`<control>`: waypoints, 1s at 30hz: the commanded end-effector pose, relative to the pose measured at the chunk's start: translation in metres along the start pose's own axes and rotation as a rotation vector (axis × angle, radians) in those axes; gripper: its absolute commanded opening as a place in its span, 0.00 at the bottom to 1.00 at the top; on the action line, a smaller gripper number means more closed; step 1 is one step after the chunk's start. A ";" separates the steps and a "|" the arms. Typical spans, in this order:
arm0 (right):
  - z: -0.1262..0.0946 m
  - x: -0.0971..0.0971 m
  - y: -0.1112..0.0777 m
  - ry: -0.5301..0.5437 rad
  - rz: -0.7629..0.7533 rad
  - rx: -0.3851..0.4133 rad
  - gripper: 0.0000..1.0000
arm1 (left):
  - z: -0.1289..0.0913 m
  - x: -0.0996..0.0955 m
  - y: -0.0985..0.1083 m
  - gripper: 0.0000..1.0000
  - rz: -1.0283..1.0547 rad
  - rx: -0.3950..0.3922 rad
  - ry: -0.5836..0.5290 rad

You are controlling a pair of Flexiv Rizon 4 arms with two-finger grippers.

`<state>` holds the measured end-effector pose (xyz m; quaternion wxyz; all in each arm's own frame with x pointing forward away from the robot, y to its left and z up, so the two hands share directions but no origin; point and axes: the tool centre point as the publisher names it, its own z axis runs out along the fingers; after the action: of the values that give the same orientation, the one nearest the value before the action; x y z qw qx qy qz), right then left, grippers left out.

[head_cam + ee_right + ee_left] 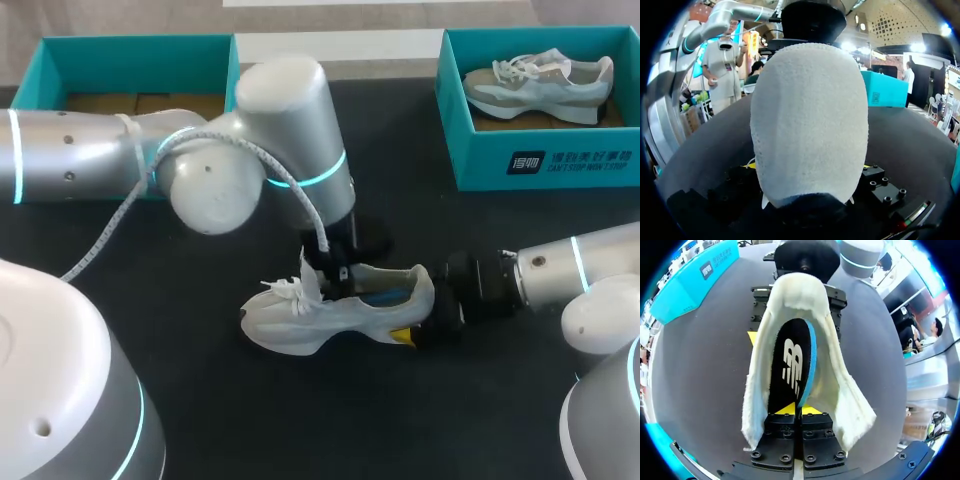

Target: Take the shoe out of the shoebox, open the shoe tongue, remove and reinsert the insole, then place the shoe into the shoebox

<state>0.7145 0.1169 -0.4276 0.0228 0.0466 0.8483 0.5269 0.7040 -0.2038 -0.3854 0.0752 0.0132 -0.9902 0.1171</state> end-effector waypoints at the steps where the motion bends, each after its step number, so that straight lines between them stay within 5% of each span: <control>1: 0.004 -0.001 -0.002 -0.002 0.001 0.006 0.00 | -0.016 0.004 0.013 0.00 0.004 0.024 0.008; 11: 0.004 -0.001 -0.002 -0.002 0.001 0.006 0.00 | -0.049 0.014 0.008 0.00 0.032 0.120 0.009; 30: 0.004 -0.001 -0.002 -0.002 0.001 0.006 0.00 | -0.092 0.025 -0.057 0.00 0.120 0.252 -0.016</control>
<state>0.7146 0.1167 -0.4275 0.0230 0.0466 0.8484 0.5267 0.6960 -0.2329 -0.2834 0.0576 -0.0346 -0.9666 0.2474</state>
